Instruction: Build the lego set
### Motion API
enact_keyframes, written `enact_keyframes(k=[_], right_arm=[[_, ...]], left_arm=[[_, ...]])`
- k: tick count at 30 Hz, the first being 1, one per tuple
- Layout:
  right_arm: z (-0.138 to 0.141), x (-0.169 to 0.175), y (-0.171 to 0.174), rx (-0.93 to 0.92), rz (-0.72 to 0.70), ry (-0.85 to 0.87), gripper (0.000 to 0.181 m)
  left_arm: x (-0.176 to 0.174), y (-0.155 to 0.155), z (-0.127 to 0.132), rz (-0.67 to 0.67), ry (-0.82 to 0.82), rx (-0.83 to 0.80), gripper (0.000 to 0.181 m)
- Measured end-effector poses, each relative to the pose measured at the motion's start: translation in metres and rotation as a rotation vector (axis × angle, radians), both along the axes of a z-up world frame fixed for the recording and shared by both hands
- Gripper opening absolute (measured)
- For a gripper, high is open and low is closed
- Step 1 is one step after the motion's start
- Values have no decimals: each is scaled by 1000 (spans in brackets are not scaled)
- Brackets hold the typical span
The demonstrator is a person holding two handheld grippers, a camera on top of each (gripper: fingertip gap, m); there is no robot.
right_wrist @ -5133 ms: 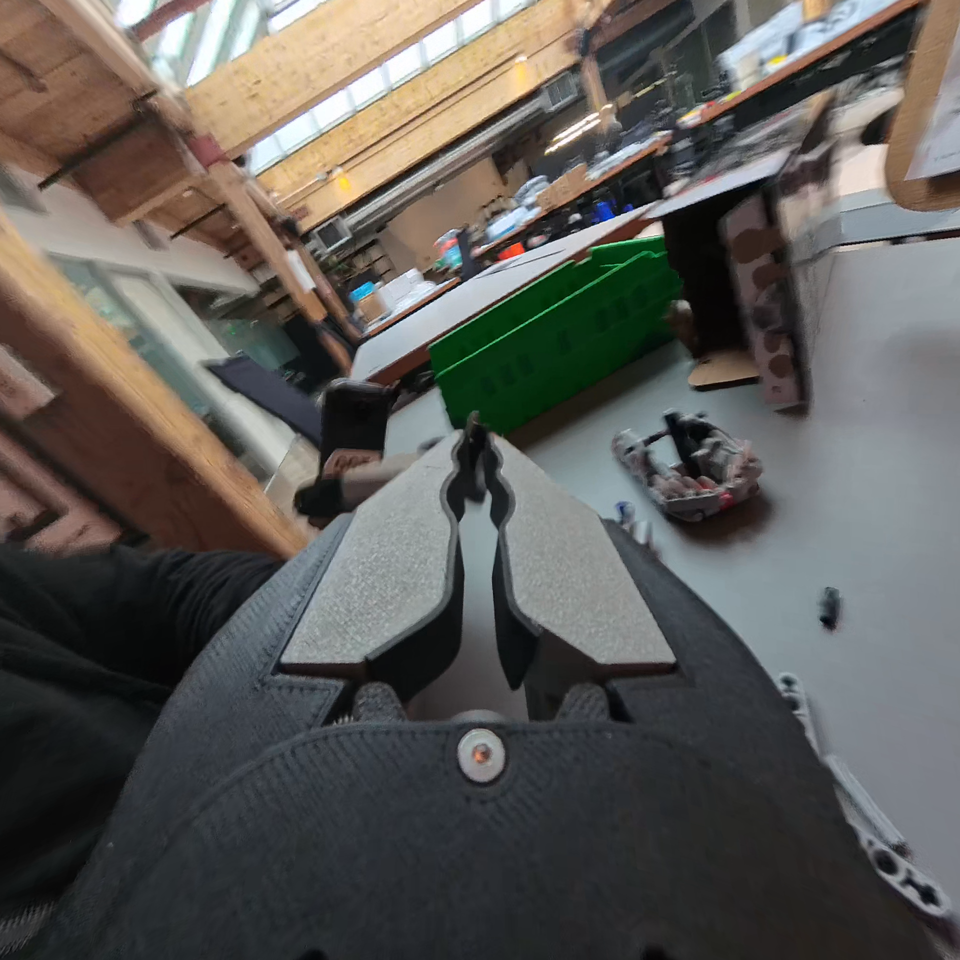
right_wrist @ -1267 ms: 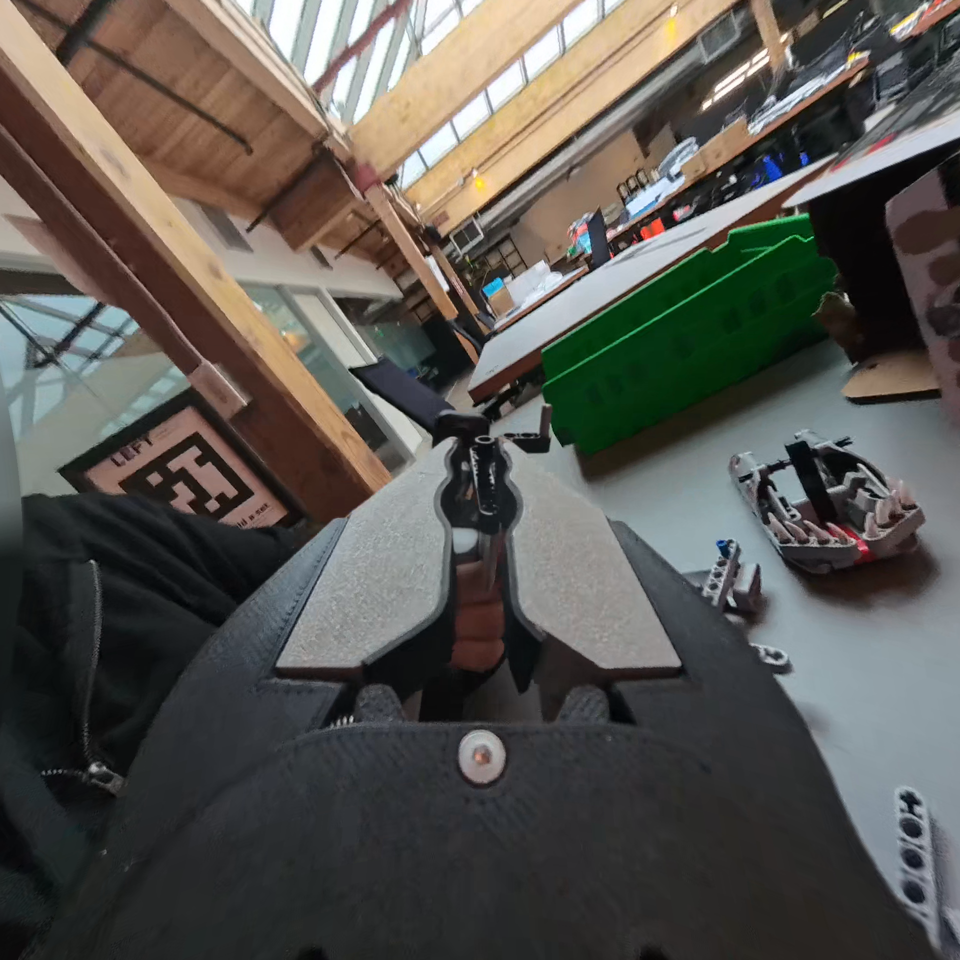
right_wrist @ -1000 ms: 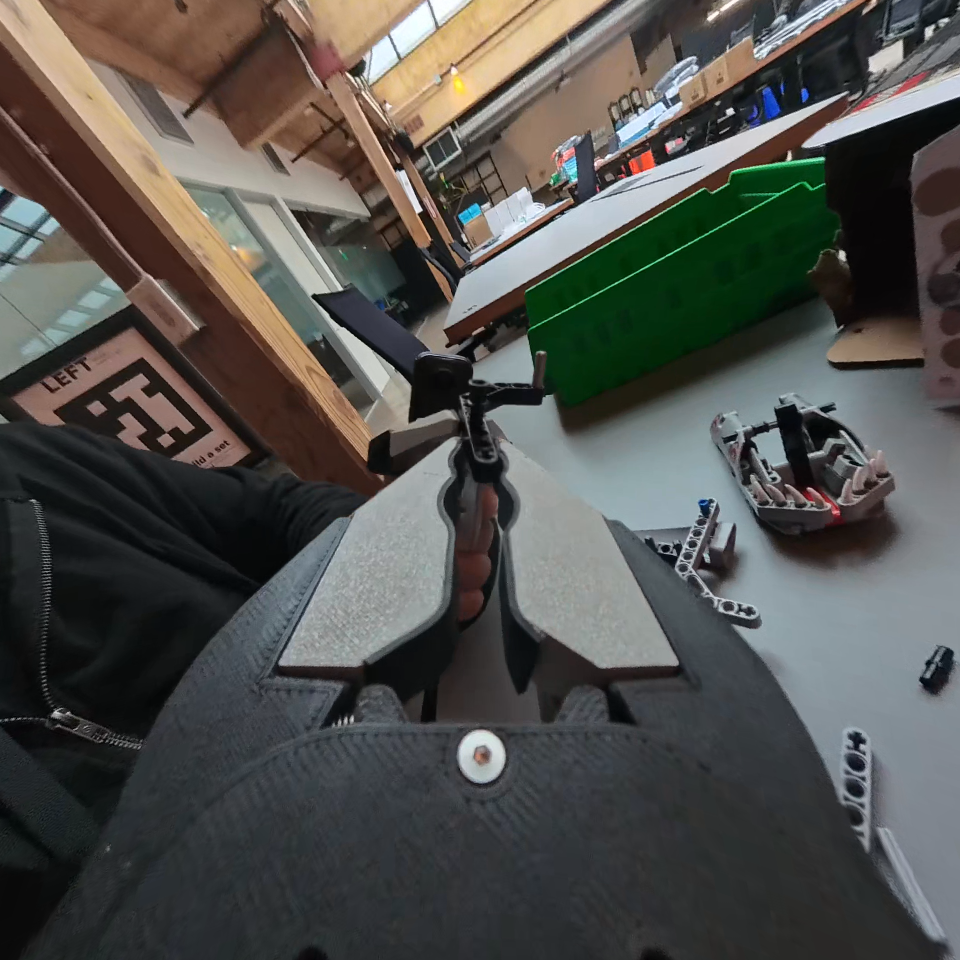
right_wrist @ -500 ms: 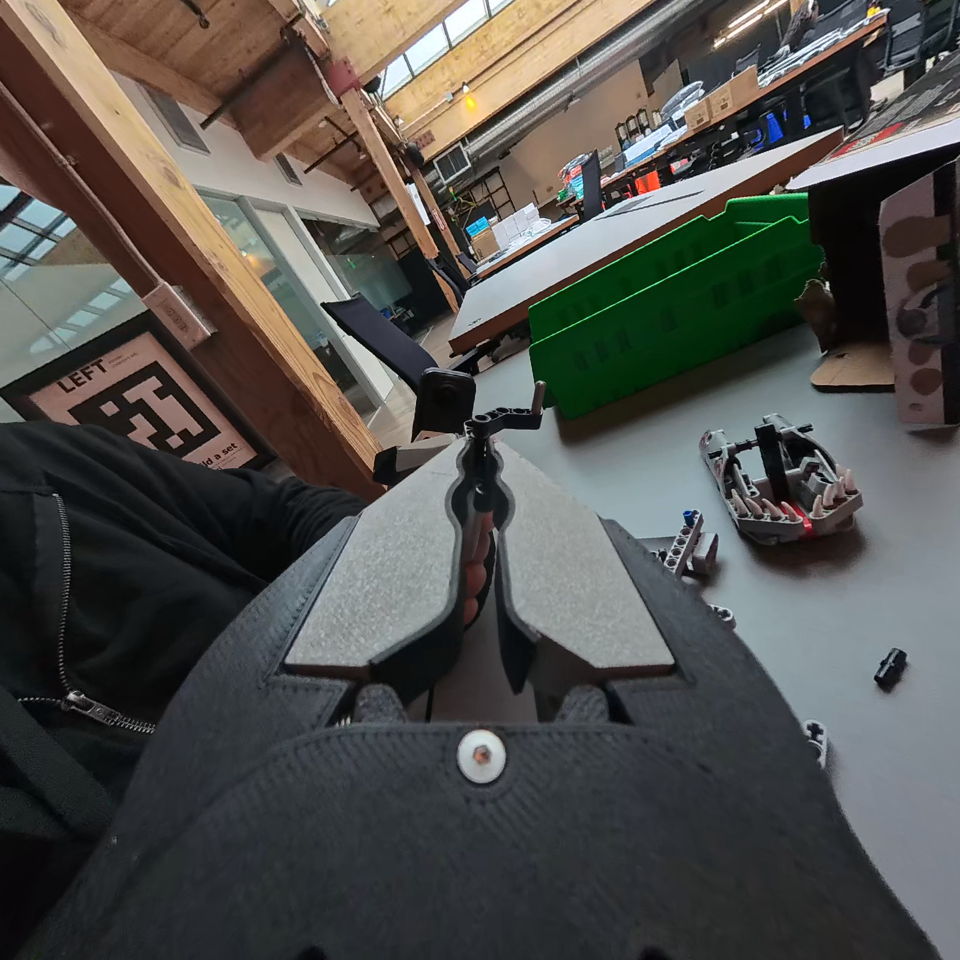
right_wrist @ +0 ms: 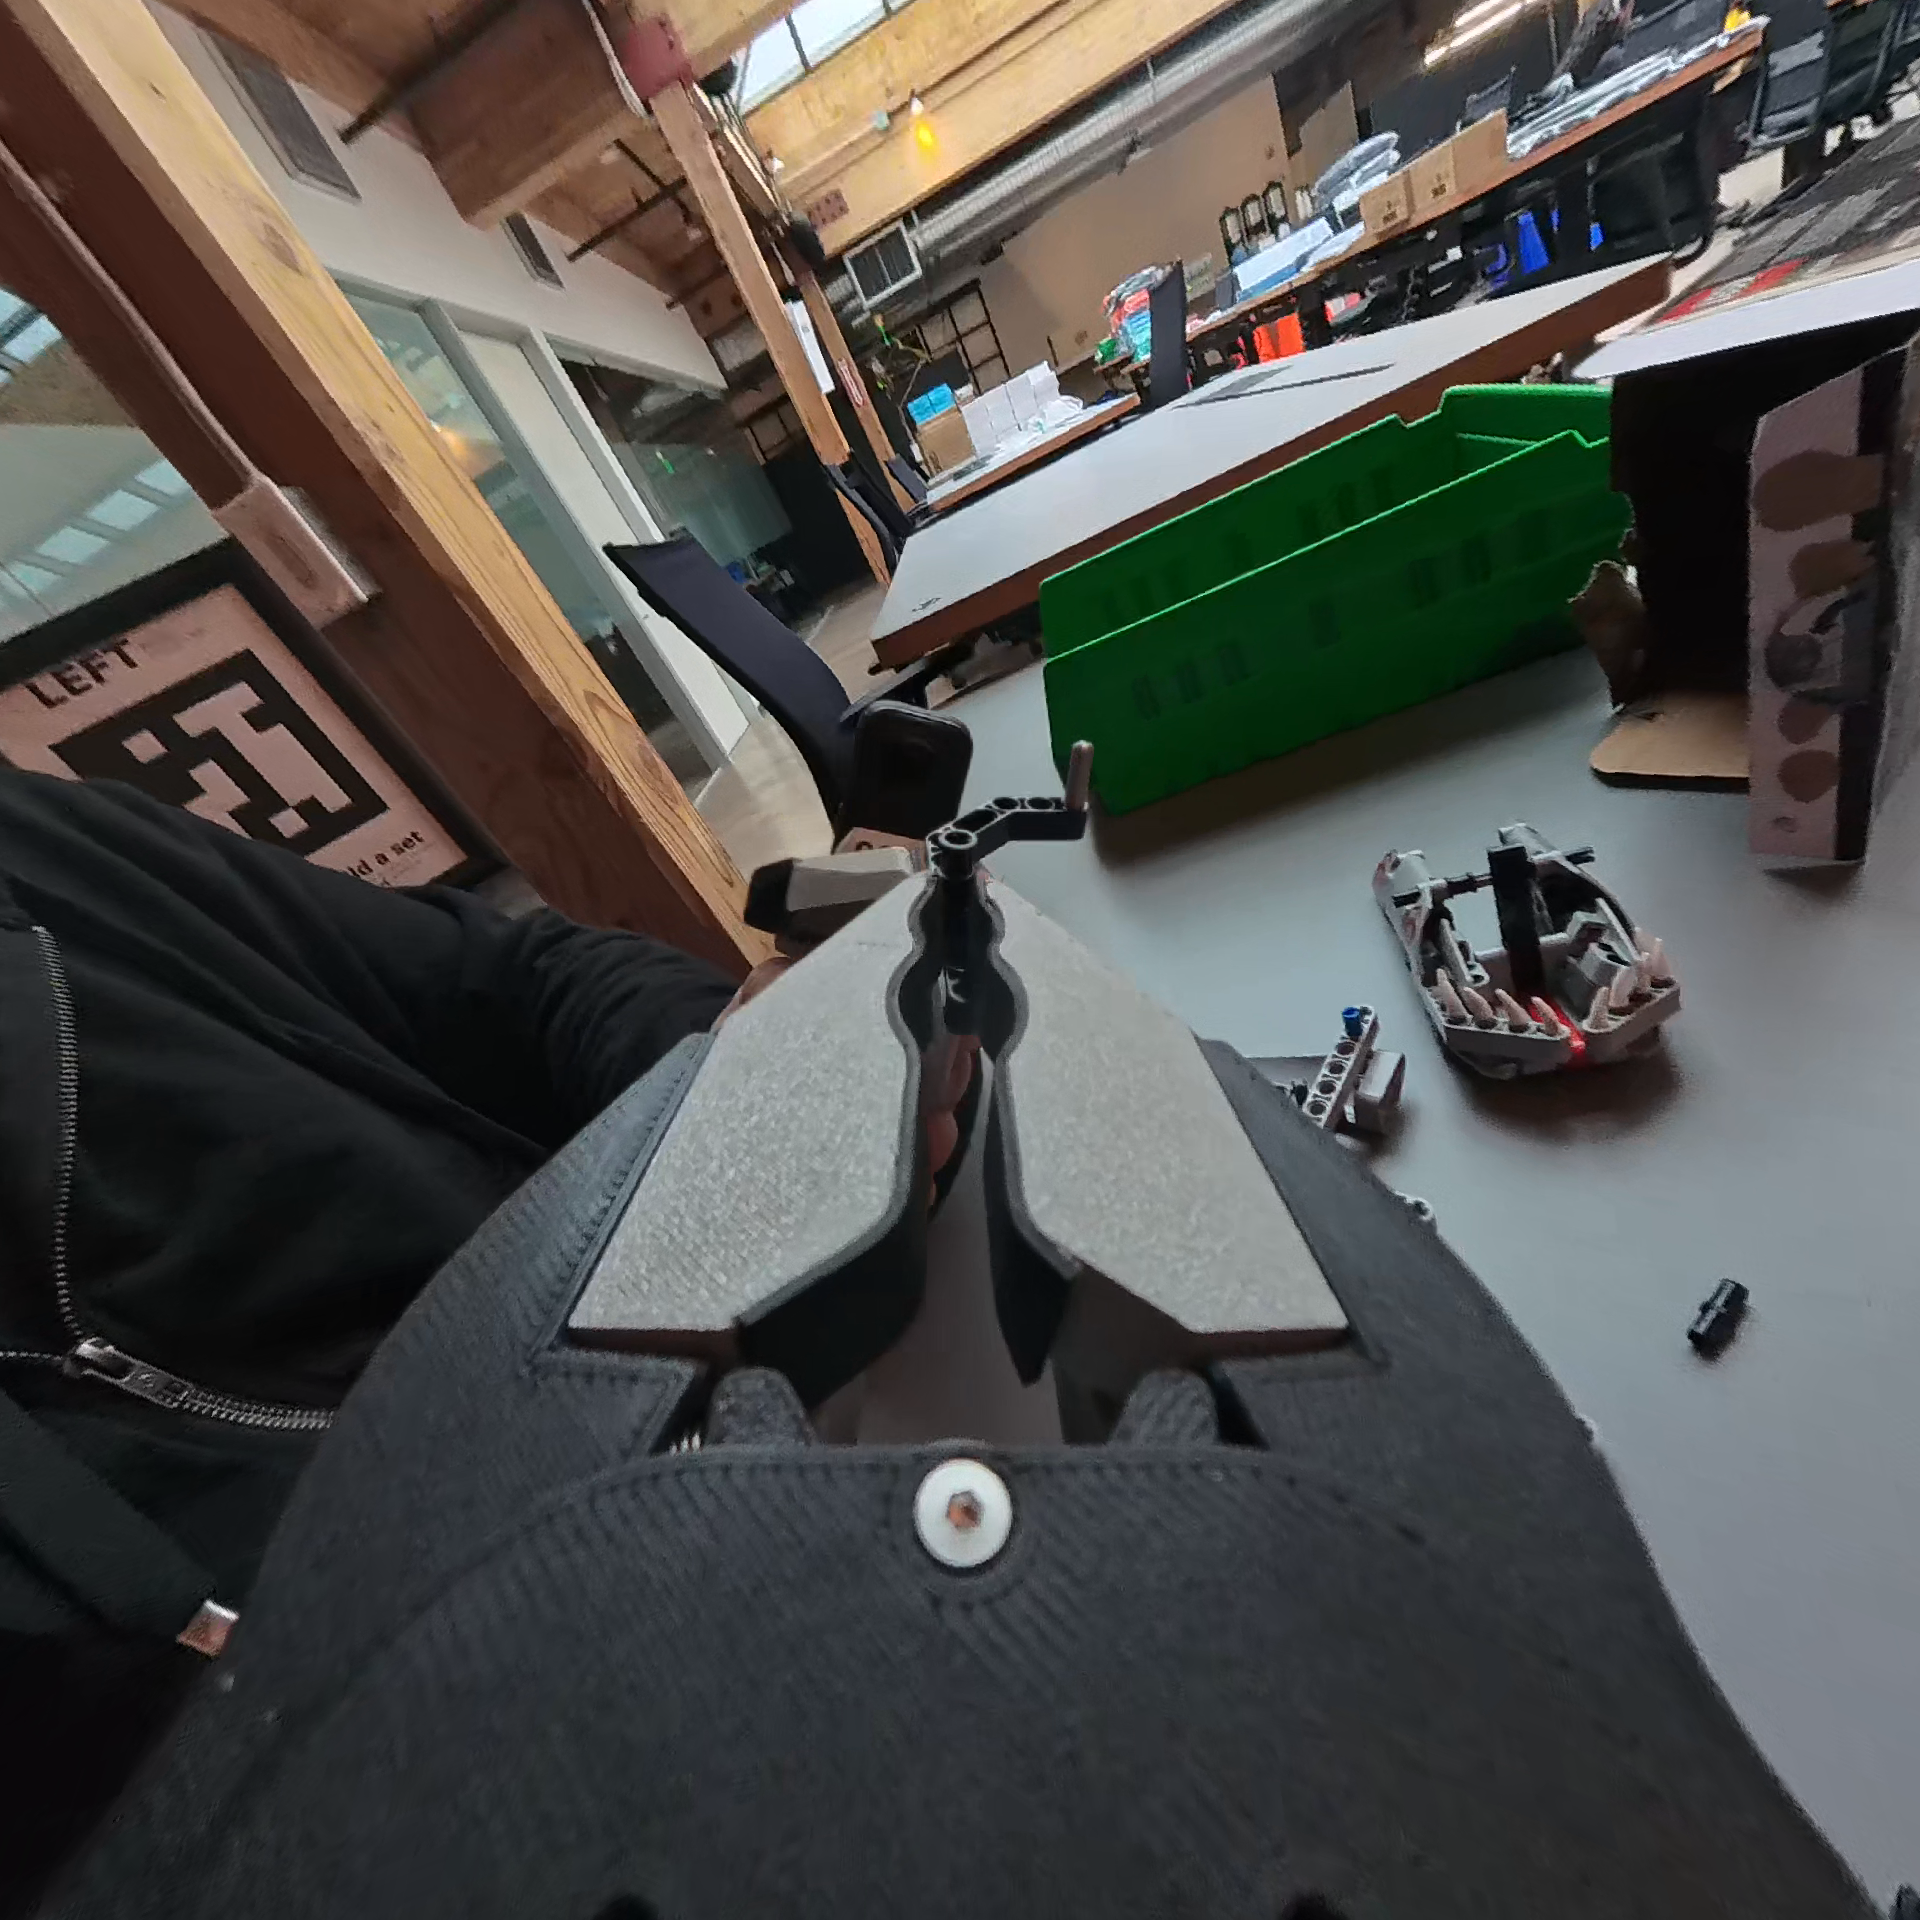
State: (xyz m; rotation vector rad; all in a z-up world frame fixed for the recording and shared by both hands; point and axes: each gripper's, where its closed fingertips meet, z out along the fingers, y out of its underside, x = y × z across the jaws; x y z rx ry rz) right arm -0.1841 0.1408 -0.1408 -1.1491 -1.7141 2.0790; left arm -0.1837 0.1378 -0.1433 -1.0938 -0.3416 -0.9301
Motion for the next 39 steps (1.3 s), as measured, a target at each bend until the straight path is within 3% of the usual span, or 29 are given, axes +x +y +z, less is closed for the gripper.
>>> enact_keyframes(k=[8,13,16,20,23,25,27,33,36,39], right_arm=[[-4,-4,-3,-26,-32,-3,0],[-9,-17,3,-284,-167,9,0],[16,-17,47,-500,-274,103,0],[17,-19,48,-242,-248,46,0],[-30,-22,62,160,-302,-188,0],[-51,-20,88,320,-406,-238,2],[-73,-18,106,389,-451,-312,13],[-148,-19,130,423,-466,-585,18],[-144,-19,132,406,-469,-585,24],[-119,-20,135,447,-515,-482,32]], left_arm=[[-2,-1,-3,35,34,-22,5],[-14,-1,-11,97,-9,-71,5],[-4,2,-19,55,-18,-99,5],[7,8,-17,-2,74,-126,6],[11,14,-24,-49,150,-188,5],[11,17,-30,-34,238,-231,5],[13,20,-39,-42,357,-283,5],[14,22,-48,-36,540,-350,5],[9,22,-50,5,614,-371,5],[6,23,-56,15,676,-410,5]])
